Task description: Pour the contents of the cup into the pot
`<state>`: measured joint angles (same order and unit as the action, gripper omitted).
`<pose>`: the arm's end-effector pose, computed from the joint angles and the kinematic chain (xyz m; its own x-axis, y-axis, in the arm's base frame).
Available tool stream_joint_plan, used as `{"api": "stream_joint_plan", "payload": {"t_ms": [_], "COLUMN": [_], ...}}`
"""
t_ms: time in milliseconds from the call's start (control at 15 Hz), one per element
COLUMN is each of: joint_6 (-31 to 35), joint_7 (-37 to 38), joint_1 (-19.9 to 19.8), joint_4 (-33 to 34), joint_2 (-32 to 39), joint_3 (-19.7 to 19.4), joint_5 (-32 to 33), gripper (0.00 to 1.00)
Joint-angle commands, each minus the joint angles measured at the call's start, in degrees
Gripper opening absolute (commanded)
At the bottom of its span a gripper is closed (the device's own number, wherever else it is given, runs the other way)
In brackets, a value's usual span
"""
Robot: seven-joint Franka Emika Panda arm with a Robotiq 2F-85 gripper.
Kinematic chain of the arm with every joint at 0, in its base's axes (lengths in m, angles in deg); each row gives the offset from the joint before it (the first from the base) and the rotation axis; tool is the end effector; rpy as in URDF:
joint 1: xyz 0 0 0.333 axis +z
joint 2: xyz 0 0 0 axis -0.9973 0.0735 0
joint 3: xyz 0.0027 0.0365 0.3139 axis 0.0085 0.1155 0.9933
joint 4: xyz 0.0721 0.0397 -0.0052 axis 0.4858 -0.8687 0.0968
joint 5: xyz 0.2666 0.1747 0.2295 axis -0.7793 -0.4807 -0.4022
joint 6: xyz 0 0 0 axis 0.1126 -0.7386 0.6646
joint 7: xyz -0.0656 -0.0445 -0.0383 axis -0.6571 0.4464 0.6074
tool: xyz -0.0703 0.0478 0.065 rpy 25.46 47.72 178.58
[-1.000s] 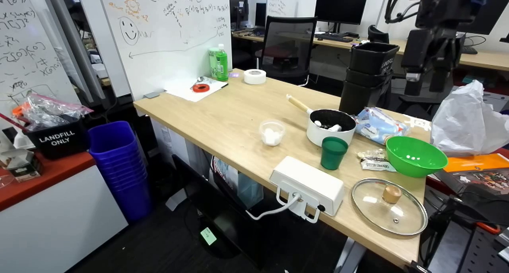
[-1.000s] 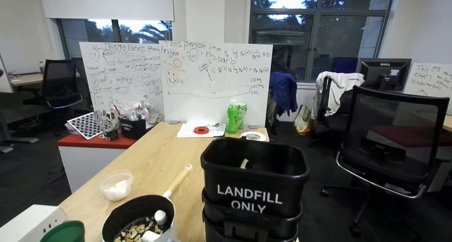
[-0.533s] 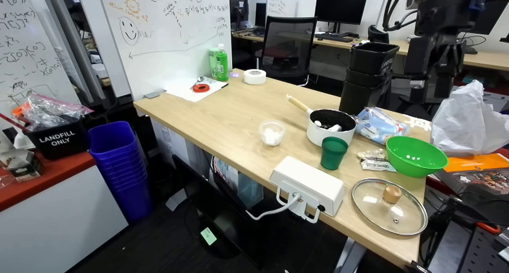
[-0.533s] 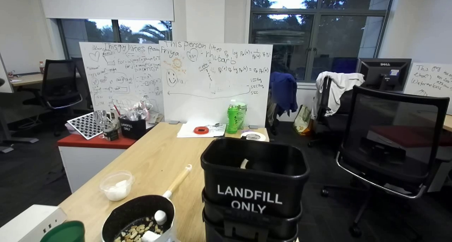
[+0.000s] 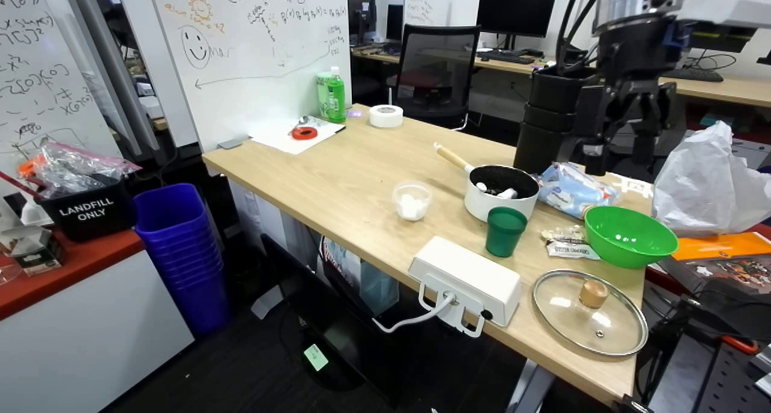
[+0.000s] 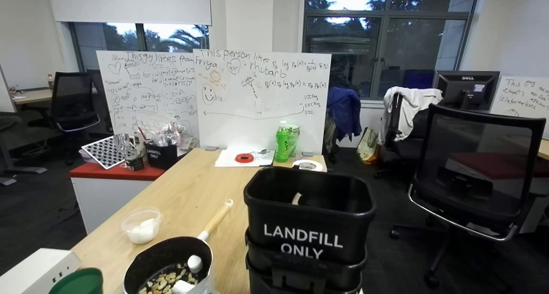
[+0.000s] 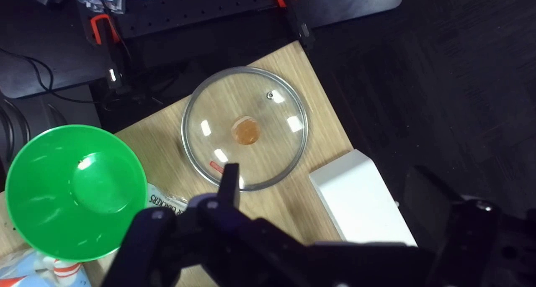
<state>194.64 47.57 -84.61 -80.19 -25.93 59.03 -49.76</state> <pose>0.3943 0.0359 0.3896 0.9337 -0.2053 -0.2935 -0.2327 -0.9706 -0.0613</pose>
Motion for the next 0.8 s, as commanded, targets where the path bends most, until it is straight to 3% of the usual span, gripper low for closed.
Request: {"api": "stream_joint_plan", "payload": {"t_ms": [0, 333, 400, 733], "joint_6": [2.4, -5.6, -0.4, -0.9], "joint_7": [0.7, -8.0, -4.8, -5.0], "joint_1": [0.6, 2.1, 2.1, 2.1], "joint_4": [4.8, 14.9, 10.5, 11.4], "joint_2": [8.3, 19.4, 15.9, 16.7], "joint_3": [1.7, 1.7, 1.9, 1.9], "joint_5": [0.7, 4.3, 3.1, 3.2], "gripper": [1.00, 1.00, 1.00, 1.00]}}
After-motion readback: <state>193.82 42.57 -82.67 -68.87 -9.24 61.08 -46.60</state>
